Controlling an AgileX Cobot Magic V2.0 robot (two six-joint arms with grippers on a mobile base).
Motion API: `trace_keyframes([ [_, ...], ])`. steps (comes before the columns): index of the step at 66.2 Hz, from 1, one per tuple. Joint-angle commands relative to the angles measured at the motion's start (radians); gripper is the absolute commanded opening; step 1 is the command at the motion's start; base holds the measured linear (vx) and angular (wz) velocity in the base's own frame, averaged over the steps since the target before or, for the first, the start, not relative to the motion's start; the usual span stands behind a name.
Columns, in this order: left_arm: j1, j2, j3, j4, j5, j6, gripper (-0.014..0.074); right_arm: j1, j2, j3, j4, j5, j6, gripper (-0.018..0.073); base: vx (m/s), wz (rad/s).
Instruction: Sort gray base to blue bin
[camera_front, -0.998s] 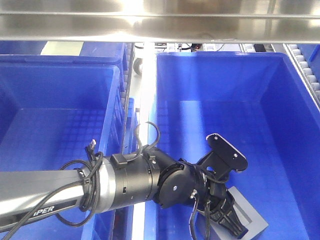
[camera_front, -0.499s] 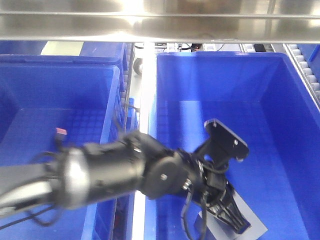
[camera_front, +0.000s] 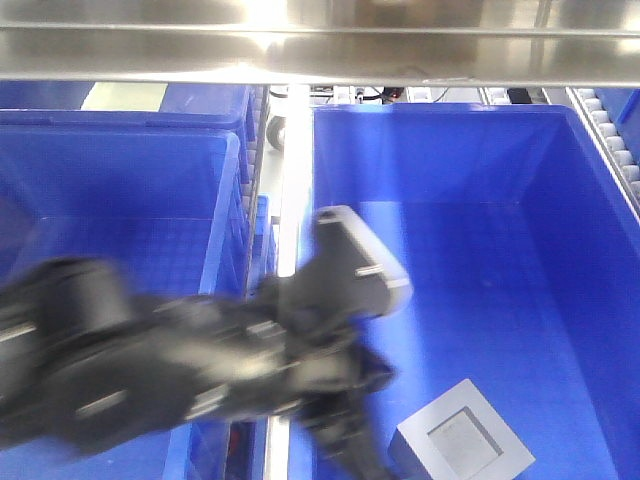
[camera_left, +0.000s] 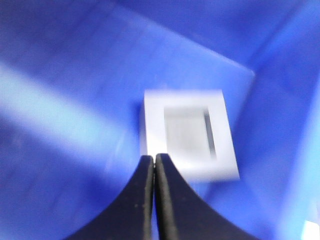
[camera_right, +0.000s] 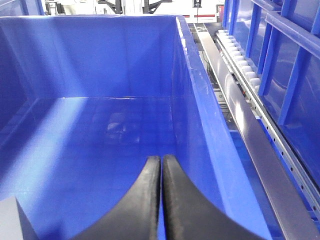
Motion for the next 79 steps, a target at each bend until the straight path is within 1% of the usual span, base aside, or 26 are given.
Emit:
trace_keyframes([
  [1,-0.003,-0.131,0.039,0.131,-0.045,-0.140,-0.0006,-0.002,0.018,0.010,-0.007,-0.034,-0.011,-0.0005,0.00,0.00],
  [3,-0.003,-0.162,0.060,0.165,-0.041,-0.187,-0.0006,-0.002,0.018,0.010,-0.007,-0.034,-0.011,-0.0005,0.00,0.00],
  [4,-0.003,-0.186,0.076,0.198,-0.037,-0.210,-0.0006,-0.002,0.018,0.010,-0.007,-0.034,-0.011,-0.0005,0.00,0.00],
  [5,-0.003,-0.194,0.081,0.208,-0.036,-0.231,-0.0006,-0.002,0.018,0.010,-0.007,-0.034,-0.011,-0.0005,0.00,0.00],
  [6,-0.003,-0.218,0.096,0.239,-0.031,-0.258,-0.0006,-0.002,0.018,0.010,-0.007,-0.034,-0.011,-0.0005,0.00,0.00],
  [9,-0.003,-0.277,0.133,0.299,-0.020,-0.300,-0.0006,-0.002,0.018,0.010,-0.007,-0.034,-0.011,-0.0005,0.00,0.00],
  [13,-0.003,-0.337,0.172,0.333,-0.020,-0.332,-0.0005,-0.002,0.018,0.010,-0.007,-0.034,-0.011,-0.0005,0.00,0.00],
  [23,-0.003,-0.532,0.292,0.336,-0.024,-0.340,-0.0005,-0.002,0.018,0.010,-0.007,-0.034,-0.011,-0.0005,0.00,0.00],
  [37,-0.003,-0.766,0.414,0.340,-0.033,-0.340,-0.0005,-0.002,0.018,0.010,-0.007,-0.034,-0.011,-0.0005,0.00,0.00],
  [42,-0.003,-0.842,0.451,0.340,-0.053,-0.339,-0.0005,-0.002,0.018,0.010,-0.007,-0.034,-0.011,-0.0005,0.00,0.00],
  [54,-0.003,-1.015,0.561,0.340,-0.187,-0.339,-0.0005,-0.002,0.018,0.010,-0.007,-0.034,-0.011,-0.0005,0.00,0.00],
  [69,-0.003,-1.133,0.693,0.339,-0.362,-0.339,-0.0001,-0.002,0.018,0.010,-0.007,-0.034,-0.011,-0.0005,0.00,0.00],
  [72,-0.003,-1.139,0.702,0.339,-0.381,-0.339,0.0000,-0.002,0.018,0.010,-0.007,-0.034,-0.011,-0.0005,0.00,0.00],
  [79,-0.003,-1.141,0.706,0.339,-0.377,-0.339,0.0000,-0.002,0.018,0.010,-0.007,-0.034,-0.011,-0.0005,0.00,0.00],
])
